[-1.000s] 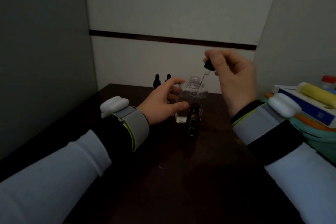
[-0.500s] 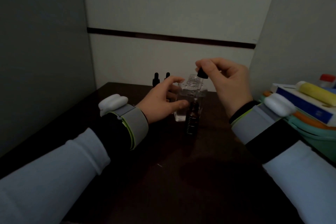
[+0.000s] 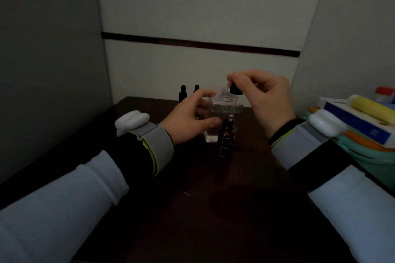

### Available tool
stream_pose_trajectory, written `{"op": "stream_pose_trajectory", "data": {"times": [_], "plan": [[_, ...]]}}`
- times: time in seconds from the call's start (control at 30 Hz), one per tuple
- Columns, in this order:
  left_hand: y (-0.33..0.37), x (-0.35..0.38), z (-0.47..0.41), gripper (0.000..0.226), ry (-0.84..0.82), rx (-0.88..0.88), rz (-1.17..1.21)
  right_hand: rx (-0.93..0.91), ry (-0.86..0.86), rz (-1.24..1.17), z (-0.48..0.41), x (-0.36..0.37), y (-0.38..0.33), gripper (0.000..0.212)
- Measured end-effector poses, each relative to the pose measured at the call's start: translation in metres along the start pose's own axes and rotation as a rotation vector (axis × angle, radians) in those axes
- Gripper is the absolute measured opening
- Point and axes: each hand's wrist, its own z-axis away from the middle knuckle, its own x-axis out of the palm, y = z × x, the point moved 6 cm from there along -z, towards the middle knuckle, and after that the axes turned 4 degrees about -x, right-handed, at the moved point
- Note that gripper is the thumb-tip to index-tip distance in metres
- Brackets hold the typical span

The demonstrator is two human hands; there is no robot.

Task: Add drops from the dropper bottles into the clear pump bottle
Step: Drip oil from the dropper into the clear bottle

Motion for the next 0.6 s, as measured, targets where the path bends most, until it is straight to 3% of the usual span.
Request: {"op": "stream_pose_trajectory", "data": {"times": [0.33, 0.6], "plan": [[-0.001, 0.0, 0.0, 0.052, -0.006, -0.005, 0.006, -0.004, 0.002, -0.005, 0.001, 0.001, -0.004, 0.011], [0.003, -0.002, 0.003, 0.05, -0.027, -0.014, -0.008, -0.085, 0.341, -0.134, -0.009, -0.023, -0.02, 0.013]]}}
